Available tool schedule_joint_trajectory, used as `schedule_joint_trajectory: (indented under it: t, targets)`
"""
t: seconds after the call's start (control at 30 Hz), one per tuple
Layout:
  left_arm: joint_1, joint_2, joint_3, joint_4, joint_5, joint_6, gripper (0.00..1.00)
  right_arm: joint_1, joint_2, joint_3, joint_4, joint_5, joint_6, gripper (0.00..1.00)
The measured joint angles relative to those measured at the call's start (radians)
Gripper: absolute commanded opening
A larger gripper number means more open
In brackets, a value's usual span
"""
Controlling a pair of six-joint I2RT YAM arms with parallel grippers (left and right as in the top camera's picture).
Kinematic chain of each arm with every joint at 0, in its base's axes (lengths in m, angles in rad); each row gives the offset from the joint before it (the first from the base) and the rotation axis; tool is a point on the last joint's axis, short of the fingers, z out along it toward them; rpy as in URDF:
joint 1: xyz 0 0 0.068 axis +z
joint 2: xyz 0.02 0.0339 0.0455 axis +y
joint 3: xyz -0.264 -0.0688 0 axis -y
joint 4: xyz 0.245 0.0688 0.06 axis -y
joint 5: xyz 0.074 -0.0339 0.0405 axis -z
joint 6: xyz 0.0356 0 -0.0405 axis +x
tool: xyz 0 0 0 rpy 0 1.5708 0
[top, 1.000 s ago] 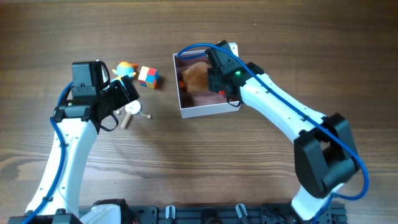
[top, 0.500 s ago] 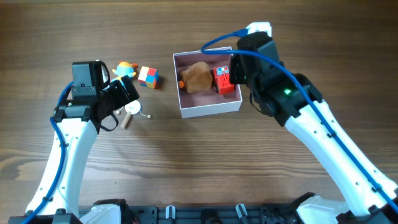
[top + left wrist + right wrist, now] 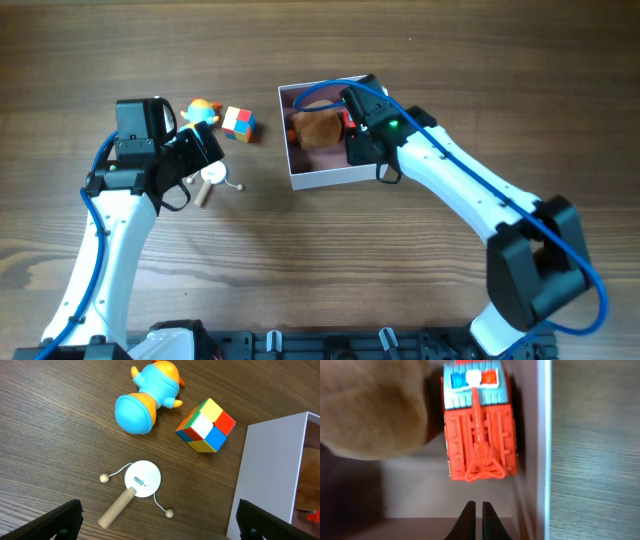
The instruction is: Pack container
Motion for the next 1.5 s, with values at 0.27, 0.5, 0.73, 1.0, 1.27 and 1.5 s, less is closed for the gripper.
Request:
schedule_joint_trajectory:
  t: [0.27,0.5,0.73,1.0,1.27,1.5]
  targets:
    - [0.0,0.0,0.0,0.0,0.0,0.0,1.0,0.0,0.08,-0.001,0.045,-0.007,0.003,0.05]
    - [0.0,0.0,0.0,0.0,0.0,0.0,1.0,0.0,0.109,-0.001,0.133,-0.002,0.003,0.04]
    - [0.0,0.0,0.0,0.0,0.0,0.0,1.0,0.0,0.109,-0.001,0.161,0.023,-0.036,0.04]
    - [0.0,0.0,0.0,0.0,0.0,0.0,1.0,0.0,0.083,0.033,0.104,0.039,-0.097,0.23]
    - [0.0,0.0,0.0,0.0,0.0,0.0,1.0,-0.016,-0.23,0.049,0.014,0.042,-0.089,0.4]
    - [0.0,0.0,0.0,0.0,0.0,0.0,1.0,-0.179,-0.48,0.074,-0.116,0.042,-0.03,0.45]
